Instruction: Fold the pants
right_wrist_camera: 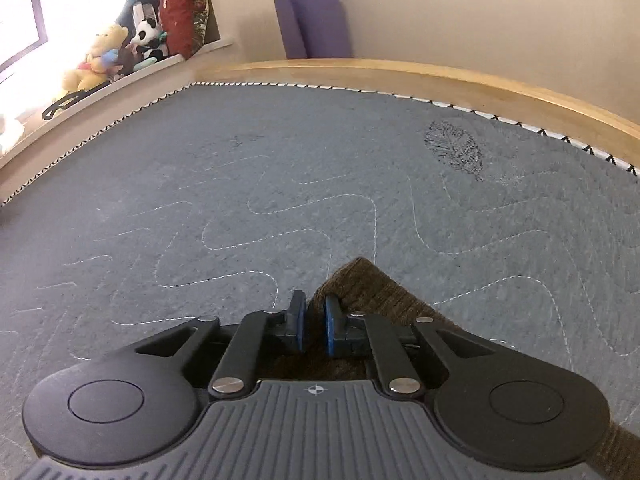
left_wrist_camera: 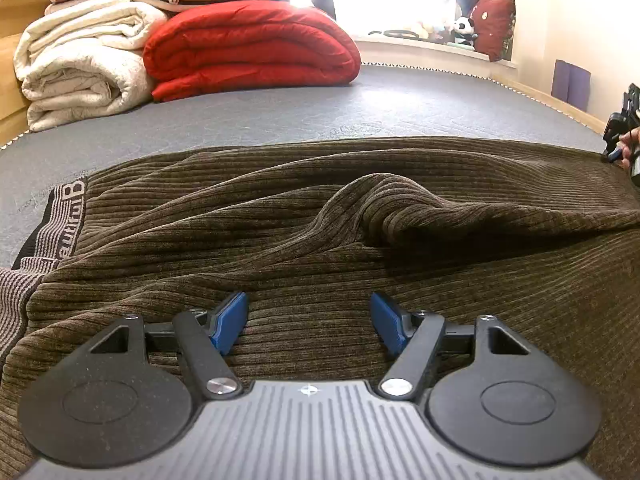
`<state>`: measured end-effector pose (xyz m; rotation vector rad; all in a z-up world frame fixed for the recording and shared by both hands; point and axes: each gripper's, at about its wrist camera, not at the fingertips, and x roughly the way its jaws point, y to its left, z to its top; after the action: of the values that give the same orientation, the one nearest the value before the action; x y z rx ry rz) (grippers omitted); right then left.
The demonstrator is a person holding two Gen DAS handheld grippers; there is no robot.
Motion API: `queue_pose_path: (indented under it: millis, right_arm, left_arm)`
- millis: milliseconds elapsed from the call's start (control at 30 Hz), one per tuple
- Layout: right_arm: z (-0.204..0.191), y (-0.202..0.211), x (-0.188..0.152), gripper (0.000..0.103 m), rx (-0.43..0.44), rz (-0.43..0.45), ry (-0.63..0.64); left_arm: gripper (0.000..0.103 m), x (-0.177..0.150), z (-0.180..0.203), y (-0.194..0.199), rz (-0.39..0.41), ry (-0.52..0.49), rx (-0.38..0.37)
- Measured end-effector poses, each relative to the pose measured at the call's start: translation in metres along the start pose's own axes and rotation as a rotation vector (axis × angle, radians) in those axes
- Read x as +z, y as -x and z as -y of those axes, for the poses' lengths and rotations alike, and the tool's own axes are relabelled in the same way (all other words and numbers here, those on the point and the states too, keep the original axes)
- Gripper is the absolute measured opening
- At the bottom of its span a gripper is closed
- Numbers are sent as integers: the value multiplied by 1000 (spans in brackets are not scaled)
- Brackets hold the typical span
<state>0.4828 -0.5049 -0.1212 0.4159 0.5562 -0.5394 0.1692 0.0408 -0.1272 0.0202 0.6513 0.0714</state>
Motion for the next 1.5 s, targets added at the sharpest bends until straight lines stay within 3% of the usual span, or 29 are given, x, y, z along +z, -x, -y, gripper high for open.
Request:
queue_pose_path:
  millis: [200, 300, 467, 533, 600, 667, 700, 767, 867, 1000, 1133, 1200, 1267, 1333, 1400, 1500]
  right_arm:
    - [1, 57, 18, 18, 48, 66, -32]
    - [10, 96, 31, 25, 126, 63, -74]
    - [38, 161, 9, 38, 233, 12, 51]
    - [66, 166, -16, 38, 209, -72, 103]
    - [101, 154, -42, 38, 130, -232, 132]
    - [141, 153, -57, 22, -6, -313, 141]
    - [159, 163, -56, 31, -20, -291, 100]
    - [183, 186, -46, 34, -122, -267, 21]
    - [201, 231, -35, 36, -80, -195, -66]
    - [183, 293, -39, 39, 41, -121, -55]
    - [130, 355, -90, 45, 232, -71, 111]
    - [104, 384, -130, 45, 335, -85, 188]
    - [77, 411, -176, 45, 431, -124, 280]
    - [44, 434, -223, 45, 502, -162, 429]
    - [15, 454, -260, 45, 556, -164, 557]
    - [-23, 474, -305, 44, 636, -164, 718]
  left_arm:
    - [74, 1, -4, -1, -2, 14, -11]
    - [74, 1, -4, -1, -2, 14, -12]
    - [74, 2, -5, -2, -8, 16, -14]
    - [74, 4, -7, -1, -17, 17, -16]
    - [75, 7, -8, 1, -37, 21, -14]
    - [80, 11, -5, 6, -93, 10, 3]
    - [81, 13, -4, 9, -126, 1, 0]
    - [83, 13, -5, 21, -196, -40, -39]
    - [83, 8, -10, 41, -287, -98, -108]
    - [87, -3, -28, 62, -423, -76, -178]
    - [87, -24, -33, 91, -379, -208, -213]
    - [72, -22, -38, 101, -343, -178, -194]
    - [45, -9, -50, 111, -262, -91, -206]
    - [28, 0, -63, 117, -202, -27, -203]
    - [24, 3, -75, 116, -198, -2, -171]
    - [24, -4, -92, 107, -287, 45, -120]
